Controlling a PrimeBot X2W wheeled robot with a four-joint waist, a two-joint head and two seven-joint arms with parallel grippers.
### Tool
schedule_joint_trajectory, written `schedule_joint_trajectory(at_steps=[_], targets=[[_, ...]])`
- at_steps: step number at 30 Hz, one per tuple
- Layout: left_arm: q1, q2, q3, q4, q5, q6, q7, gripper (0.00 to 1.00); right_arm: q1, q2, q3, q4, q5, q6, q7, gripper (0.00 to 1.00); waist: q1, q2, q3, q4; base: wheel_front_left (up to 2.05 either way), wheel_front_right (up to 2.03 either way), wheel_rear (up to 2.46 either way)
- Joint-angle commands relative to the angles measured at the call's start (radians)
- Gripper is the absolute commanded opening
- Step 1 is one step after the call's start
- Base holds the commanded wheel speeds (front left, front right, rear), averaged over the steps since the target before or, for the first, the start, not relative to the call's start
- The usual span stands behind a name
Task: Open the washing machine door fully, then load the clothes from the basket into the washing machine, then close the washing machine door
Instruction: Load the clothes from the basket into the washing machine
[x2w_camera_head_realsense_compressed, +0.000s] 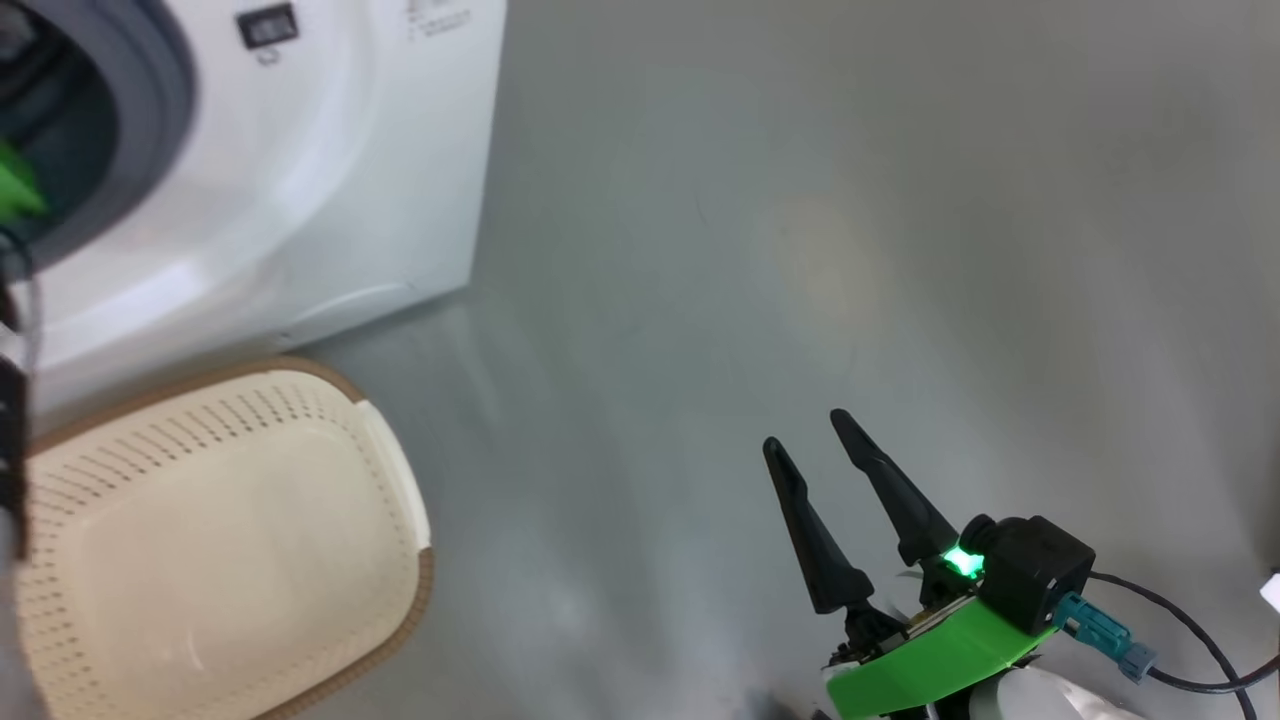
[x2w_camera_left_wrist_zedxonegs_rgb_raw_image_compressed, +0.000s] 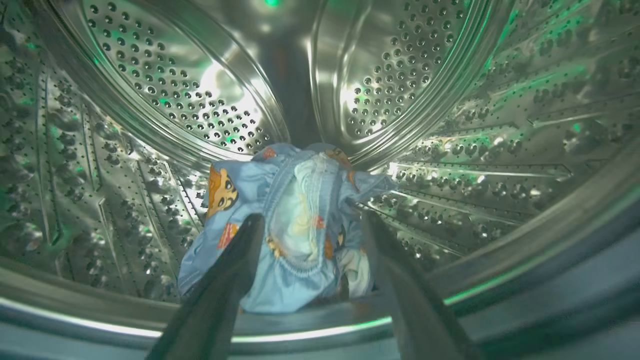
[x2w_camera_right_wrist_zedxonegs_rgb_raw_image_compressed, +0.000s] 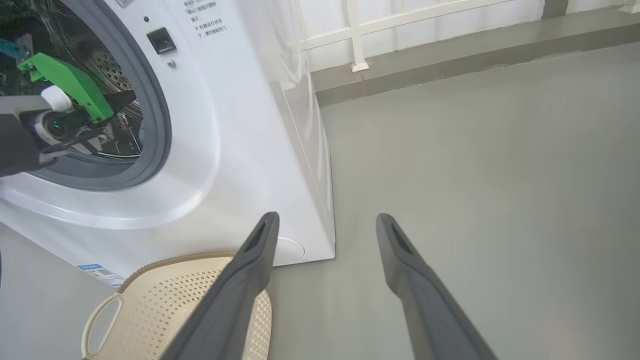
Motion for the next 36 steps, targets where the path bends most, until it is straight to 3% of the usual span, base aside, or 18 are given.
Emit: schedule_joint_trajectory(at_steps=[1, 11, 24, 36], targets=[[0.023, 0.032, 0.017, -0.032, -0.005, -0.003, -0.006, 1.0, 0.0, -0.01, 0.012, -0.017, -0.015, 0.006, -0.005, 1.0, 0.0, 0.0, -0.067, 0.051, 0.0, 0.0, 0.0], [0.249, -0.069, 0.055, -0.145, -0.021, -0.028, -0.006, 1.0, 0.028, -0.01, -0.03, 0.01, -0.045, 0.006, -0.005, 1.0, 0.0, 0.0, -0.206, 0.145, 0.0, 0.0, 0.0], [0.507, -0.198, 0.088, -0.315, -0.021, -0.099, -0.006, 1.0, 0.054, -0.01, -0.09, 0.008, -0.076, 0.006, -0.005, 1.0, 0.0, 0.0, -0.302, 0.229, 0.0, 0.0, 0.0], [0.734, -0.247, 0.048, -0.47, -0.03, -0.129, -0.006, 1.0, 0.096, -0.01, -0.122, 0.002, -0.096, 0.006, -0.005, 1.0, 0.0, 0.0, -0.366, 0.281, 0.0, 0.0, 0.0]])
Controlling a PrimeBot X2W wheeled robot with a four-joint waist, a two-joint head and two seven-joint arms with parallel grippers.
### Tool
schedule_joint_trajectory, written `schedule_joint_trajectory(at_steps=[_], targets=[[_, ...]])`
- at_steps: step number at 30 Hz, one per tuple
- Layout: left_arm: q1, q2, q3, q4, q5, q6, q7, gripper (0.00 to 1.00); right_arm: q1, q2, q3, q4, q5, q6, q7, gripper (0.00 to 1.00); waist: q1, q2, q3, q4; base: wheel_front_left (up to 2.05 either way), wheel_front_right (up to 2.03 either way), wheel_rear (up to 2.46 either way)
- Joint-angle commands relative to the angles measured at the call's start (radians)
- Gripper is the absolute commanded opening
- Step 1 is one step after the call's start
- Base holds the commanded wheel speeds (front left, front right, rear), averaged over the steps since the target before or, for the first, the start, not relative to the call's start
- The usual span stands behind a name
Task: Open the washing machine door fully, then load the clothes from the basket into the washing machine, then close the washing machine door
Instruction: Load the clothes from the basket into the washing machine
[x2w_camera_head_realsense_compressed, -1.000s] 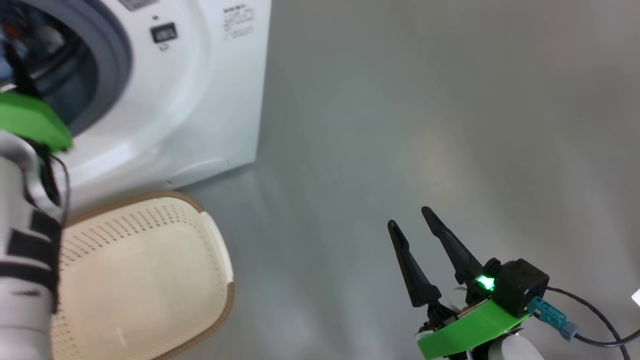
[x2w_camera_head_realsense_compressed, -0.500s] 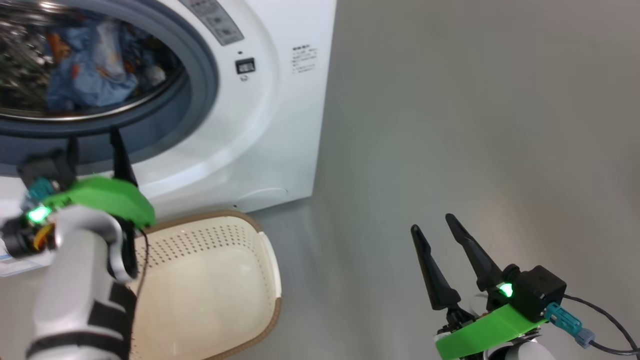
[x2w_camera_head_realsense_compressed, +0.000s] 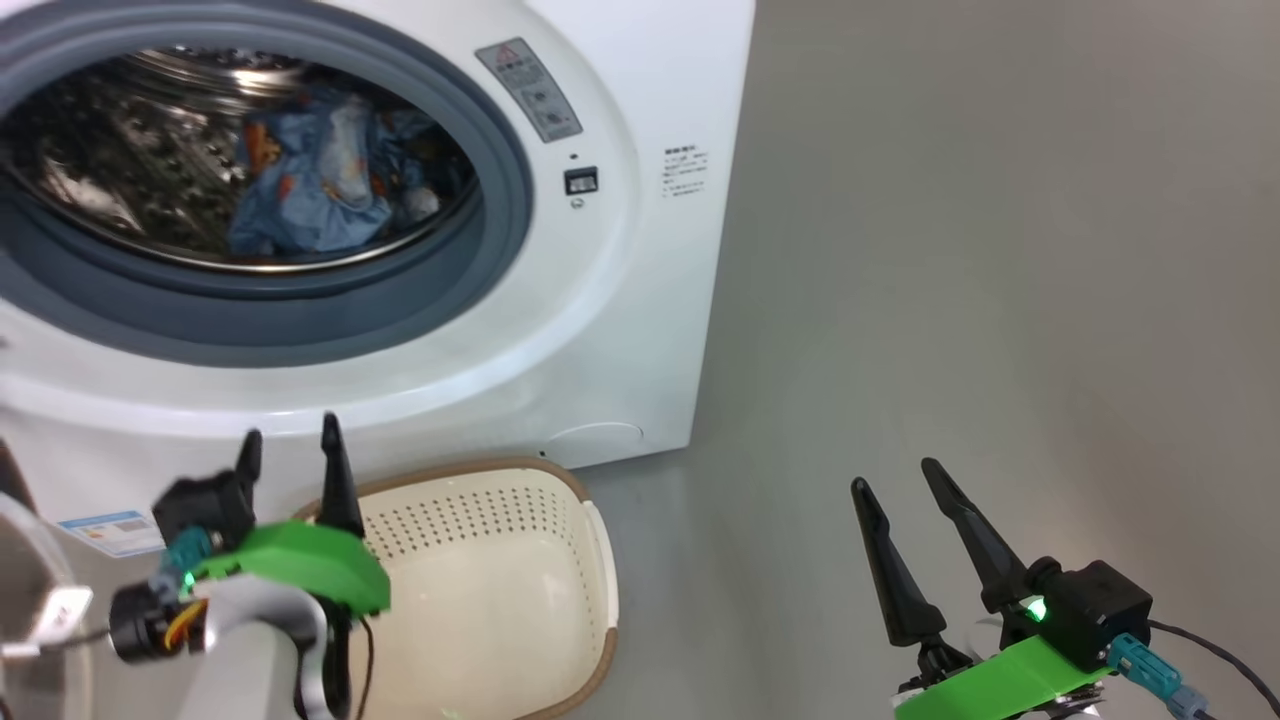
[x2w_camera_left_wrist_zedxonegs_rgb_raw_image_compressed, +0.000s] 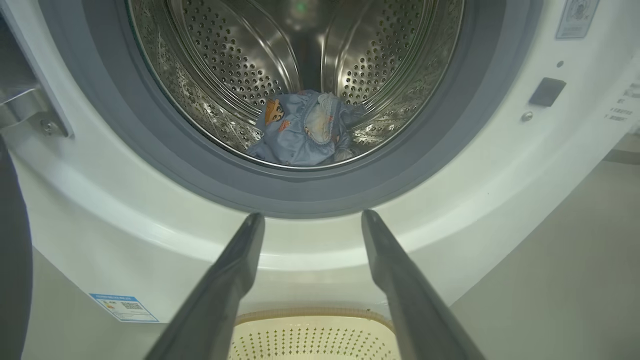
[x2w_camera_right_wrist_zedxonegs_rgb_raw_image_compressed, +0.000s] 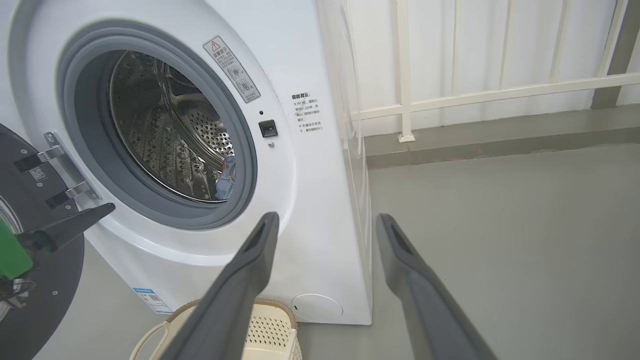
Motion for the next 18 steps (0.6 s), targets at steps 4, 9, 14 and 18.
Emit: schedule_joint_trajectory(at_steps=[4, 9, 14, 18], targets=[[0.077, 0.015, -0.005, -0.088, -0.022, 0.007, -0.006, 1.0, 0.012, -0.003, 0.018, -0.028, -0.011, 0.006, -0.005, 1.0, 0.0, 0.0, -0.039, 0.034, 0.0, 0.0, 0.0], [0.171, 0.015, -0.055, -0.163, -0.039, 0.029, -0.006, 1.0, 0.027, -0.003, 0.012, -0.026, -0.018, 0.006, -0.005, 1.0, 0.0, 0.0, -0.066, 0.053, 0.0, 0.0, 0.0], [0.271, 0.015, -0.055, -0.259, -0.003, 0.044, -0.006, 1.0, 0.046, -0.006, 0.012, -0.022, -0.025, 0.006, -0.005, 1.0, 0.0, 0.0, -0.101, 0.056, 0.0, 0.0, 0.0], [0.348, 0.015, -0.037, -0.324, 0.017, 0.039, -0.006, 1.0, 0.062, -0.014, 0.006, -0.025, -0.026, 0.006, -0.005, 1.0, 0.0, 0.0, -0.115, 0.06, 0.0, 0.0, 0.0]])
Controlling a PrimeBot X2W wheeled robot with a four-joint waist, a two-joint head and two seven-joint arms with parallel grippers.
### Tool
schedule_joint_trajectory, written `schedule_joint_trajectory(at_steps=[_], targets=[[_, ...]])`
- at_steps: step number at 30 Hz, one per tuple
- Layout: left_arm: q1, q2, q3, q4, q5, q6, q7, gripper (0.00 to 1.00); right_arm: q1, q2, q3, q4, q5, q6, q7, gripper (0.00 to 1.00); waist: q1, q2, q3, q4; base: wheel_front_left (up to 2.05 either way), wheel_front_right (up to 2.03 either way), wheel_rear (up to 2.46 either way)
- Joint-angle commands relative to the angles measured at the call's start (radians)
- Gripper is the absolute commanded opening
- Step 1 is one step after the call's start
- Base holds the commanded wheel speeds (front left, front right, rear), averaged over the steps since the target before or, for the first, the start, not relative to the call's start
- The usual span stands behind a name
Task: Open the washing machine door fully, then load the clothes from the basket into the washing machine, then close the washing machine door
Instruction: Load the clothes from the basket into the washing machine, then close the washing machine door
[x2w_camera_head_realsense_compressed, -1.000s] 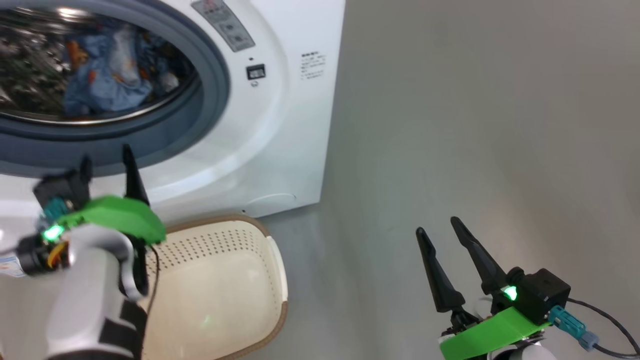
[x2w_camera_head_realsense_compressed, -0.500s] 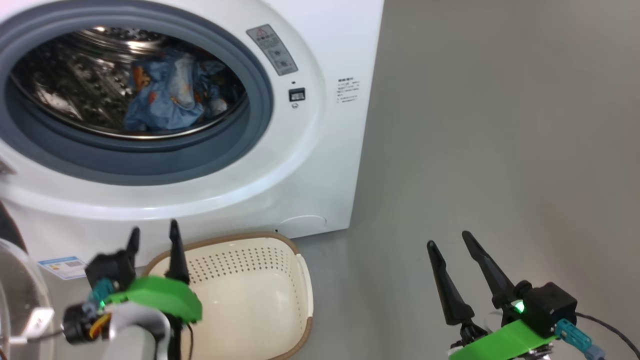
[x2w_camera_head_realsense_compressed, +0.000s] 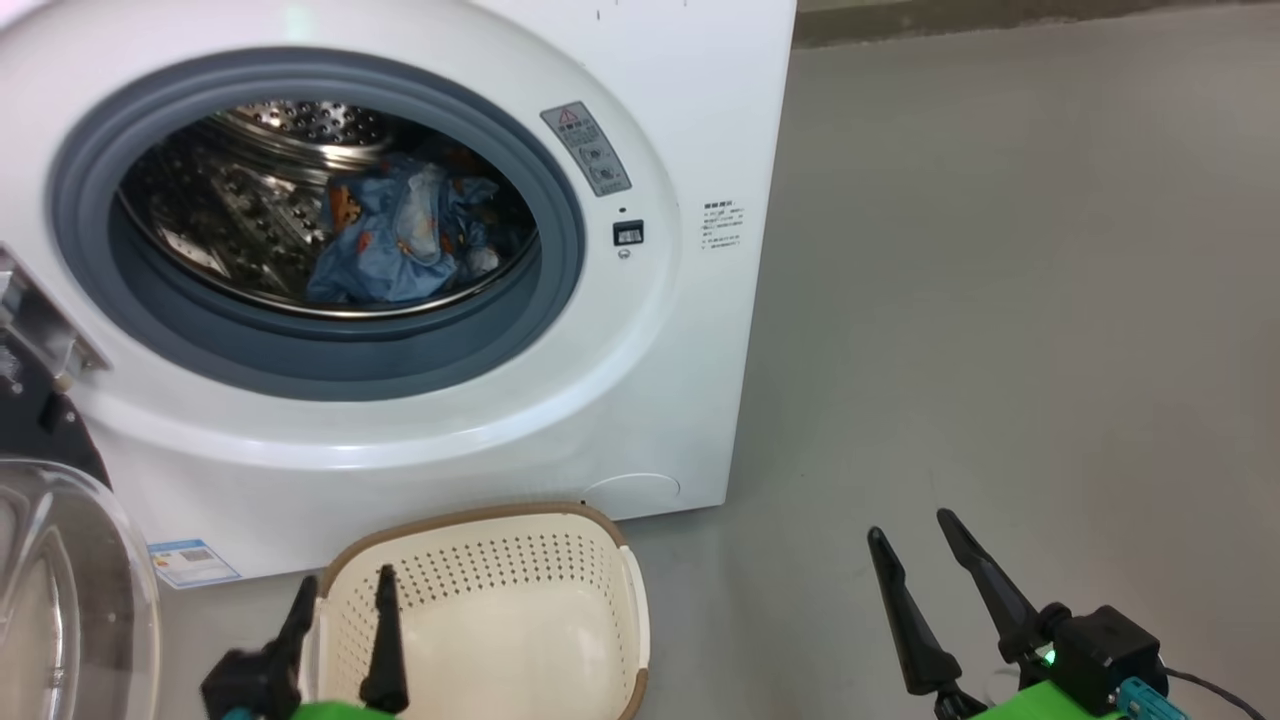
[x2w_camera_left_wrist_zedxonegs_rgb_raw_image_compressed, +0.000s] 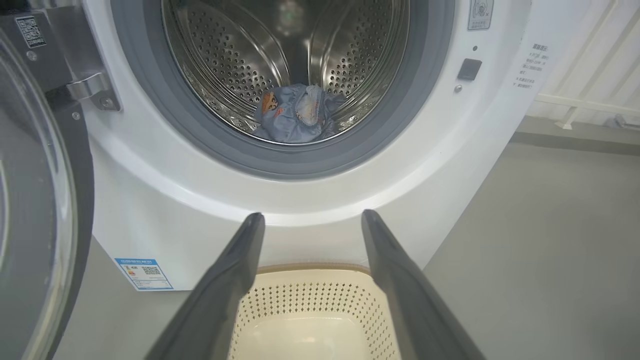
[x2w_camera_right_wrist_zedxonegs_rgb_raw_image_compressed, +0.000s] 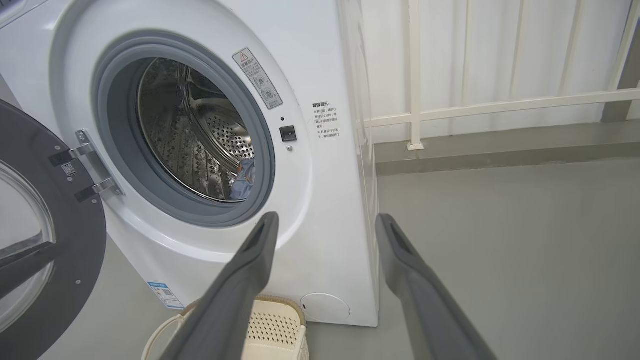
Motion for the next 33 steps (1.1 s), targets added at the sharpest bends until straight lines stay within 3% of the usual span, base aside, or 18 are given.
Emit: schedule_joint_trajectory(at_steps=[1, 14, 33], targets=[[0.001, 0.013, 0.044, -0.046, 0.012, 0.002, -0.006, 1.0, -0.006, -0.008, 0.018, -0.026, -0.009, 0.006, -0.005, 1.0, 0.0, 0.0, -0.008, 0.005, 0.0, 0.0, 0.0], [0.133, 0.013, 0.106, -0.14, 0.026, -0.009, -0.006, 1.0, 0.043, -0.029, -0.031, -0.037, -0.015, 0.006, -0.005, 1.0, 0.0, 0.0, -0.044, 0.019, 0.0, 0.0, 0.0], [0.151, 0.013, 0.13, -0.147, 0.025, 0.018, -0.006, 1.0, 0.048, -0.019, -0.029, -0.038, -0.015, 0.006, -0.005, 1.0, 0.0, 0.0, -0.054, 0.015, -0.14, 0.14, 0.0]])
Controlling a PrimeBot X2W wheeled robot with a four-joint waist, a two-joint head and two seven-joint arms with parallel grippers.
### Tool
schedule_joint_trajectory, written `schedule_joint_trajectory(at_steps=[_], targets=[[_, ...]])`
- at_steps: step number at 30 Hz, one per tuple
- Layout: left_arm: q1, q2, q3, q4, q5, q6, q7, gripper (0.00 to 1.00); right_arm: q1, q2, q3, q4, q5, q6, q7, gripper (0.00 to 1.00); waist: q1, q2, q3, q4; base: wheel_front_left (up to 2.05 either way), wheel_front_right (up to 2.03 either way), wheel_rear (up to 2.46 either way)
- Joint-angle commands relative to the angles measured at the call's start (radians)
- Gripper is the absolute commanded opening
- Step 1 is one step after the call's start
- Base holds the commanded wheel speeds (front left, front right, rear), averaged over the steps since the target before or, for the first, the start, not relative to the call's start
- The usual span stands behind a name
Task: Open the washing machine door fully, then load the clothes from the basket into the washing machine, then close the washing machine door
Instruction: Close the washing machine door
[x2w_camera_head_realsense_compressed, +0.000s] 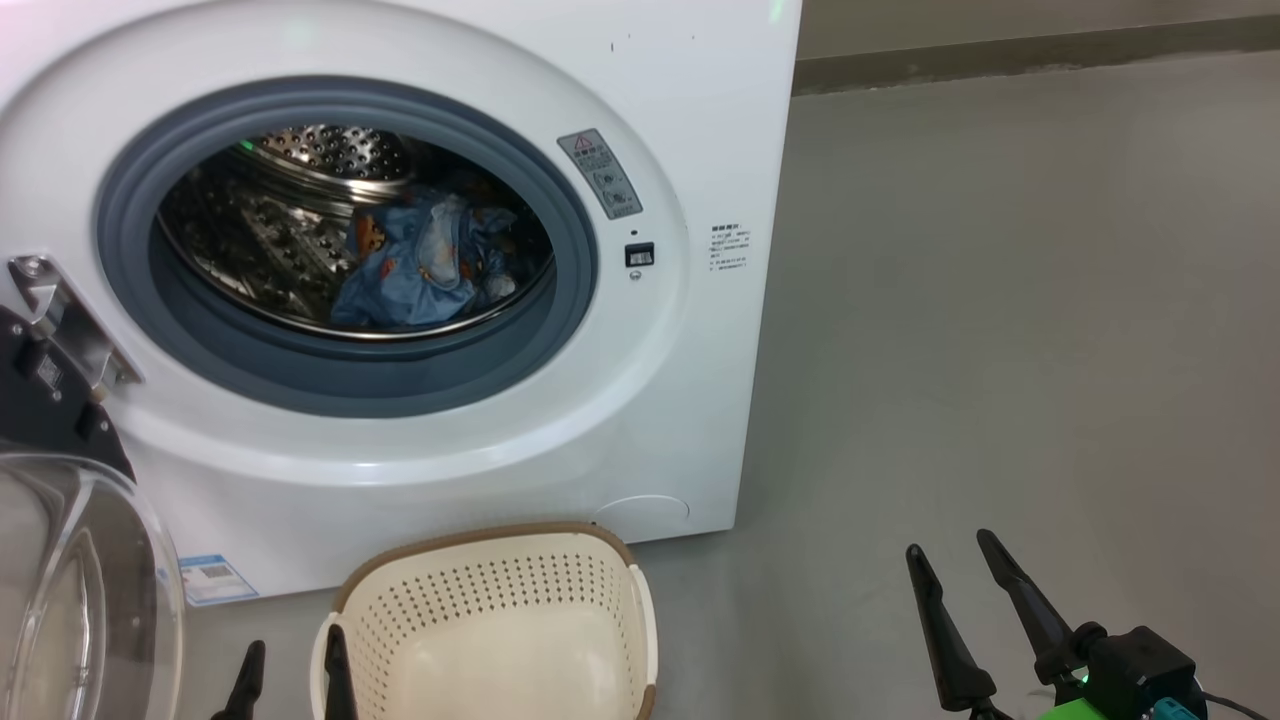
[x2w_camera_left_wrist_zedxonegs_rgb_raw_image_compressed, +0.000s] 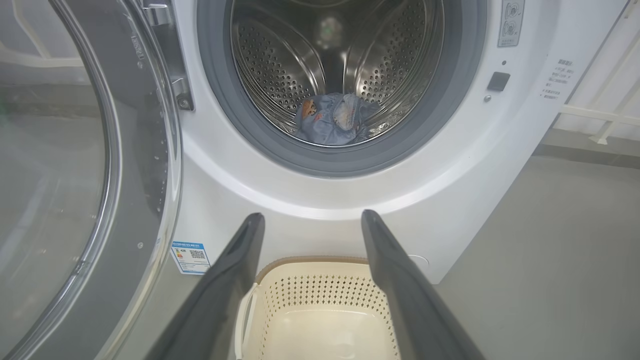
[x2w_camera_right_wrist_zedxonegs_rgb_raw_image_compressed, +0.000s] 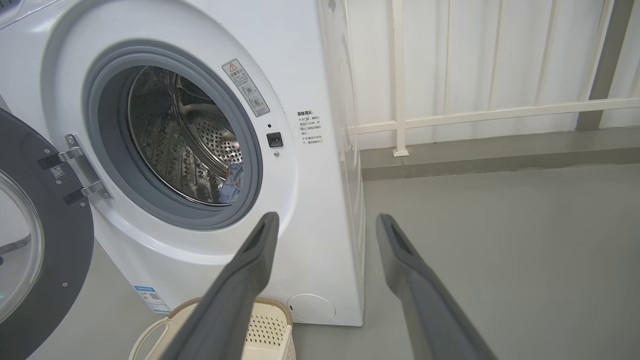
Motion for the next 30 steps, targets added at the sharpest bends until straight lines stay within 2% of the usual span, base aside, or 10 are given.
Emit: schedule_joint_trajectory(at_steps=[1, 18, 30], targets=[[-0.01, 0.011, 0.036, -0.028, 0.008, 0.008, -0.006, 1.0, -0.003, -0.006, 0.026, -0.03, -0.009, 0.006, -0.005, 1.0, 0.0, 0.0, 0.001, 0.0, -0.92, 0.92, 0.0], [-0.013, 0.011, 0.04, -0.033, 0.003, 0.01, -0.006, 1.0, -0.004, -0.002, 0.026, -0.03, -0.01, 0.006, -0.005, 1.0, 0.0, 0.0, 0.01, 0.011, -1.65, 1.65, 0.0], [-0.013, 0.011, 0.042, -0.034, 0.006, 0.01, -0.006, 1.0, -0.005, -0.001, 0.028, -0.026, -0.007, 0.006, -0.005, 1.0, 0.0, 0.0, 0.009, 0.022, -0.41, 0.41, 0.0]])
